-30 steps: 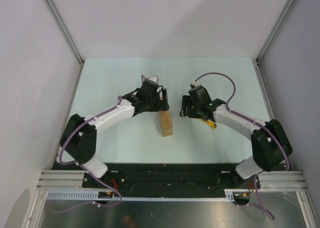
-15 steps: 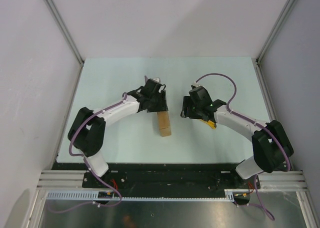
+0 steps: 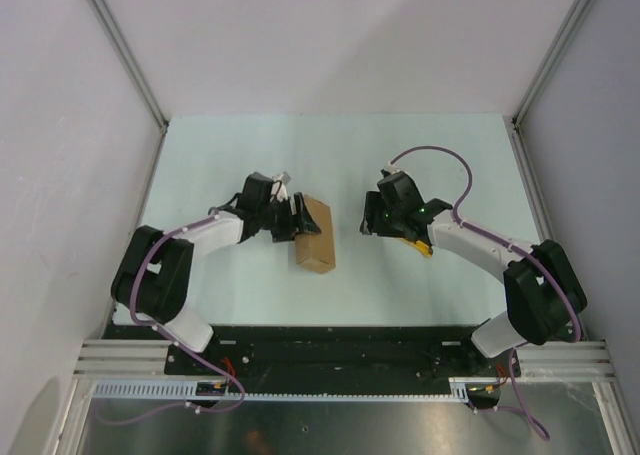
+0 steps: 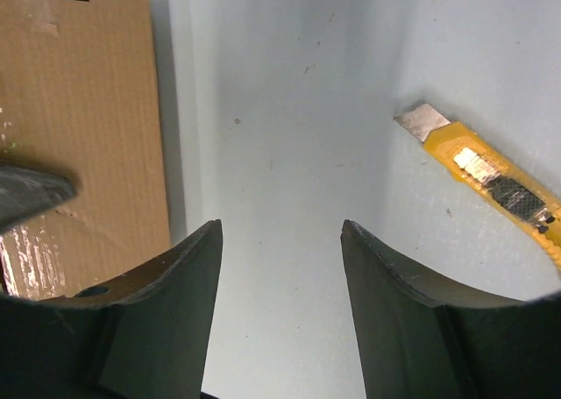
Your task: Unpack the express box
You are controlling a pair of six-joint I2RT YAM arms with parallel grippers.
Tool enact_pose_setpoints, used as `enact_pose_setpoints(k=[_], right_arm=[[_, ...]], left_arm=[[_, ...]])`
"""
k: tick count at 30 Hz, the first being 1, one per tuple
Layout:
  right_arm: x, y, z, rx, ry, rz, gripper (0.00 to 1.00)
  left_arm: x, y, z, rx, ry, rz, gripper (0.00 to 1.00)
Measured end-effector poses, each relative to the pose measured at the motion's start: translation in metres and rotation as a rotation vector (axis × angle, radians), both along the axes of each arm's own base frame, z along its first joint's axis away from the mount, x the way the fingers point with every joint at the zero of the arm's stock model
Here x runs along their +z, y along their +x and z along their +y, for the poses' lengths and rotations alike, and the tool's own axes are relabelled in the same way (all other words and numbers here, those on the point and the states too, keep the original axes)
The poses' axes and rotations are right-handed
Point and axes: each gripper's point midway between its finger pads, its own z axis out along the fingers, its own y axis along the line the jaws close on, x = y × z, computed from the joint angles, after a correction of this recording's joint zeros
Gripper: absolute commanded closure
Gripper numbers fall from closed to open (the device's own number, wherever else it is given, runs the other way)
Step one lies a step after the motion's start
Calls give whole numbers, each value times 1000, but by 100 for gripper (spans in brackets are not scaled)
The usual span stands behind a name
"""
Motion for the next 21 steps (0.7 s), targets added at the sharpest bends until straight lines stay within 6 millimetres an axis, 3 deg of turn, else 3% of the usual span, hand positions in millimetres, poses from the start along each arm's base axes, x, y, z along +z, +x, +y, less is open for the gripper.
enact_pose_setpoints(k=[3,6,12,17,21], right_arm=[[1,-1,5,14,8,-5,39],[3,-4,12,38,16,-14,38],[12,-14,40,153,47,-62,38],[28,-23,76,284,125,-133,37],[32,-27,101,367,153,-183,34]], left_arm=[[-16,-17,9,-4,-8,56,14],[-20,-25,25,28,-11,74,13],[10,-13,57,128,-43,-28,13],[17,-7,82,223,-12,-81,20],[7,-8,92,254,5,-60,34]])
